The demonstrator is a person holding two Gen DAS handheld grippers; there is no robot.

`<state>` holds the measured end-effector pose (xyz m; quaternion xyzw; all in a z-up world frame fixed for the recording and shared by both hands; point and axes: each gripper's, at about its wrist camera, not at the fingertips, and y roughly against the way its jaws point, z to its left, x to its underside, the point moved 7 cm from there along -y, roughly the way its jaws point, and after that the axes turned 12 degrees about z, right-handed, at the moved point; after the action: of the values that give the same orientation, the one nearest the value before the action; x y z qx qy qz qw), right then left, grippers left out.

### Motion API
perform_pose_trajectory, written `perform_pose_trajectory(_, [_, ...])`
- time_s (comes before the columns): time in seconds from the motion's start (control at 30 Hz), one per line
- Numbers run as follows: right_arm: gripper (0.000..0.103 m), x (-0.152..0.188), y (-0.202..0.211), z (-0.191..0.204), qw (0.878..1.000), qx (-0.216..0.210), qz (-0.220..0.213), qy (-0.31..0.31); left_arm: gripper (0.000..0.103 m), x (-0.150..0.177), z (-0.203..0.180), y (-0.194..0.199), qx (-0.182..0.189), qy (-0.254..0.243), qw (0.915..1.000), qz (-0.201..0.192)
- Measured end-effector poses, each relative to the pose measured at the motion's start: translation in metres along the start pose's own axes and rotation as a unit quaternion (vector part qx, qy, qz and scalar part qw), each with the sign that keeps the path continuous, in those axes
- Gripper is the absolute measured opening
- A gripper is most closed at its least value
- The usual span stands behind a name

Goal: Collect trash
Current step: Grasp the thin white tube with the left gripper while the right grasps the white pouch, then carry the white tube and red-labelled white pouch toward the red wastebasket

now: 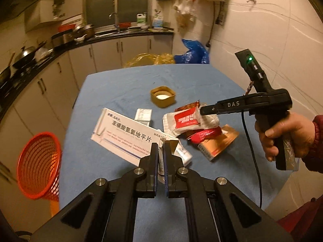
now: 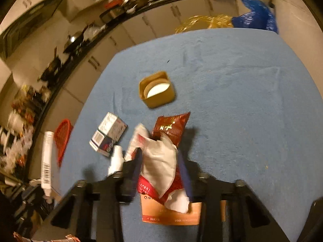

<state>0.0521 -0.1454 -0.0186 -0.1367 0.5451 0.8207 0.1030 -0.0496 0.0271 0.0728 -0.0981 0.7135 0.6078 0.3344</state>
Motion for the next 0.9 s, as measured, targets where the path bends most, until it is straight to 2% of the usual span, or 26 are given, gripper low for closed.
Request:
perform_pose_trajectory(0.03, [0.025, 0.001, 0.004, 0.004, 1.000, -0.001, -0.005, 0.008, 0.004, 0.003, 0.002, 0.001, -0.001, 0.004, 1.0000, -0.001])
perform_pose_trajectory(0.1, [0.002, 0.006, 0.009, 0.009, 1.000, 0.013, -0.009, 0.024, 0.004, 0.010, 0.006, 0.003, -0.003, 0.014, 0.9999, 0.002])
perform_pose_trajectory(0.47, [0.002, 0.067, 0.042, 0.037, 1.000, -0.009, -0.021, 0.021, 0.004, 0.030, 0.012, 0.009, 0.007, 0.029, 0.9996, 0.003])
perform_pose_trajectory(0.67, [0.002, 0.118, 0.031, 0.038, 0.999, -0.017, 0.028, 0.008, 0.004, 0.040, 0.015, 0.004, 0.018, 0.030, 0.9993, 0.013])
perform_pose_trajectory(0.8, [0.007, 0.133, 0.020, 0.030, 0.998, -0.006, 0.060, 0.003, 0.004, 0.049, 0.020, -0.004, 0.024, 0.037, 0.9987, 0.026])
perform_pose_trajectory(0.83, [0.022, 0.133, 0.021, 0.028, 0.998, 0.000, 0.062, 0.006, 0.004, 0.051, 0.021, -0.006, 0.023, 0.038, 0.9986, 0.027])
perform_pose_trajectory(0.9, [0.039, 0.130, 0.028, 0.028, 0.998, 0.021, 0.053, 0.025, 0.004, 0.057, 0.022, -0.008, 0.024, 0.040, 0.9984, 0.031])
